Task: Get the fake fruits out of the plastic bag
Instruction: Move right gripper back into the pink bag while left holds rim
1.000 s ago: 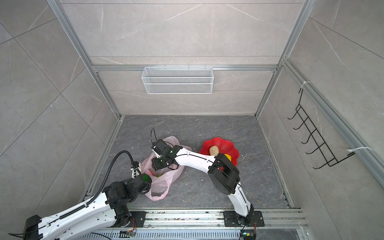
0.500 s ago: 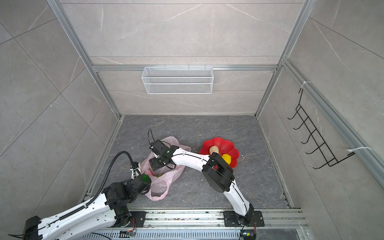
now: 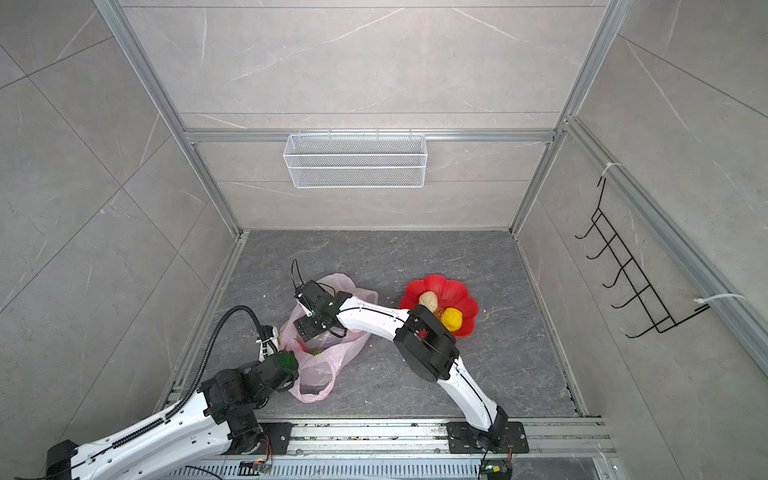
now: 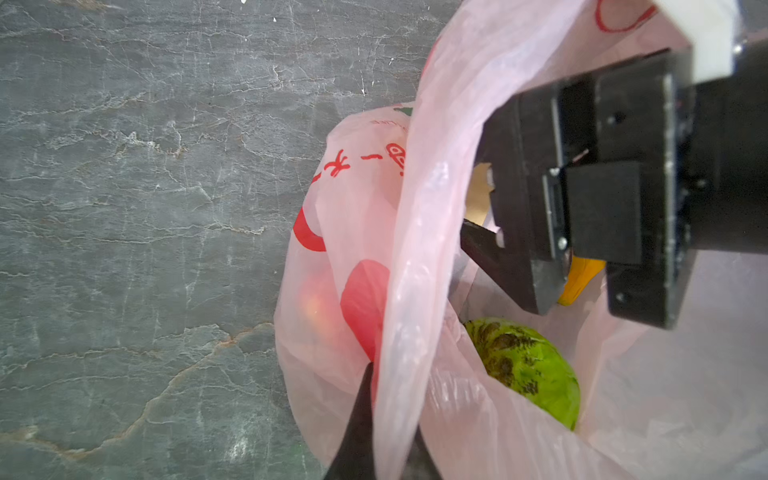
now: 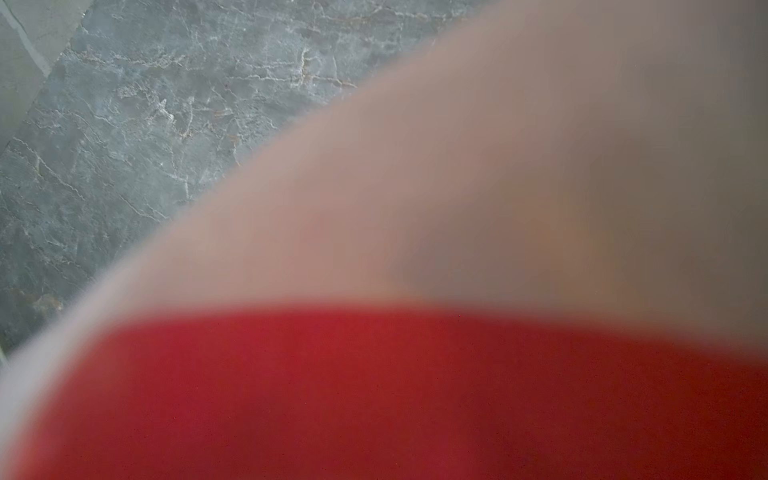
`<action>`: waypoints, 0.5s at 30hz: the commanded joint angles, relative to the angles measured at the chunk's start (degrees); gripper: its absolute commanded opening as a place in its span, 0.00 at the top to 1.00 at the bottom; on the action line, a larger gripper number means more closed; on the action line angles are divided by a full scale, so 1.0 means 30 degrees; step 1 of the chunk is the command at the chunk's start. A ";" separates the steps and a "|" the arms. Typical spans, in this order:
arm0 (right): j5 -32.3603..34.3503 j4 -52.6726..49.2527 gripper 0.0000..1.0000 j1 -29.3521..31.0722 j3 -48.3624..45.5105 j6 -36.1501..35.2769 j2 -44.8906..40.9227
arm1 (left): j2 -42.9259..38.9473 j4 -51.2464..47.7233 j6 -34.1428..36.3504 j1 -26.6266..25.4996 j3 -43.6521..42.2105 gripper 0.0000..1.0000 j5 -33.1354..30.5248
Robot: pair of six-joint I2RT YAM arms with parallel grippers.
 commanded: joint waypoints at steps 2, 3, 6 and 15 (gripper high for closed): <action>-0.0031 0.0358 0.23 0.0047 0.0882 -0.0451 0.0684 | 0.0188 0.0488 0.0273 0.0111 -0.0084 1.00 -0.0289; -0.0057 0.0289 0.23 0.0031 0.1052 -0.0480 0.0823 | 0.0258 0.0539 0.0274 0.0111 -0.0096 1.00 -0.0260; -0.0177 0.0006 0.23 0.0049 0.1689 -0.0513 0.1297 | 0.0407 0.0689 0.0301 0.0111 -0.0088 1.00 -0.0172; -0.0171 -0.0726 0.24 0.0061 0.3527 -0.0382 0.2568 | 0.0363 0.0877 0.0449 0.0110 -0.0055 1.00 -0.0098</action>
